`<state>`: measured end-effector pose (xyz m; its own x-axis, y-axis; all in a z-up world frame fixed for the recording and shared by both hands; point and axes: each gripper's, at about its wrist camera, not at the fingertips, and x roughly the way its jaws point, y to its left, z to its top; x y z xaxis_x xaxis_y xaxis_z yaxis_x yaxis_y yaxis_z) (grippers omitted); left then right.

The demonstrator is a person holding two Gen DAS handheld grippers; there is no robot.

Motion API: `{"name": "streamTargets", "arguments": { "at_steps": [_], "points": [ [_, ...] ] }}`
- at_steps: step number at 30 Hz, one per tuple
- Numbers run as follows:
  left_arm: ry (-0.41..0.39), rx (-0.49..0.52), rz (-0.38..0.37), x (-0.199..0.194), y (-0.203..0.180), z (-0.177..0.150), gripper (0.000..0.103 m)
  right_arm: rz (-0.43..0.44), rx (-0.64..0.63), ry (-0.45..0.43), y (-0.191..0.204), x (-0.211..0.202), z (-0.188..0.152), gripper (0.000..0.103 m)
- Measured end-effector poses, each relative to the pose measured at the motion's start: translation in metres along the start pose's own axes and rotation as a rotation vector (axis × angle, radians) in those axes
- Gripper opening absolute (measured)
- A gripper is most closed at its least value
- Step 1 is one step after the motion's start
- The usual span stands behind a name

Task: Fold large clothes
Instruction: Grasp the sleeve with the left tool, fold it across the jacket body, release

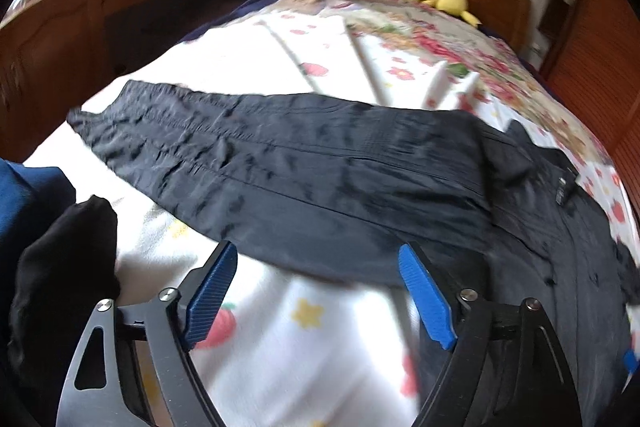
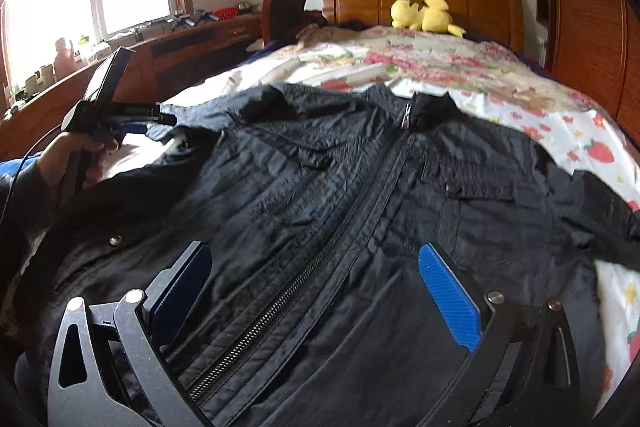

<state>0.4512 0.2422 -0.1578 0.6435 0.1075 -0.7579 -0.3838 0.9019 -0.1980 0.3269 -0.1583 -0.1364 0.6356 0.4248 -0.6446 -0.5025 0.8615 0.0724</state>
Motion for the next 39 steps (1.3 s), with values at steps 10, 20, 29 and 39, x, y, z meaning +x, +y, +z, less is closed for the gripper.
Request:
{"name": "streamTargets", "arguments": {
  "at_steps": [10, 20, 29, 39],
  "points": [
    [0.043, -0.112, -0.008, 0.035, 0.016, 0.003, 0.077, -0.007, -0.002, 0.027, 0.001, 0.013, -0.008, 0.103],
    [0.07, -0.026, 0.082, 0.053, -0.01, 0.019, 0.003, -0.007, 0.005, 0.03, 0.002, 0.015, -0.008, 0.103],
    [-0.06, 0.194, 0.074, -0.019, -0.093, 0.026, 0.002, -0.007, 0.007, 0.016, 0.001, 0.012, -0.008, 0.103],
    [-0.112, 0.386, -0.083, -0.092, -0.17, -0.018, 0.003, -0.013, 0.007, -0.009, 0.002, 0.004, -0.006, 0.103]
  ]
}}
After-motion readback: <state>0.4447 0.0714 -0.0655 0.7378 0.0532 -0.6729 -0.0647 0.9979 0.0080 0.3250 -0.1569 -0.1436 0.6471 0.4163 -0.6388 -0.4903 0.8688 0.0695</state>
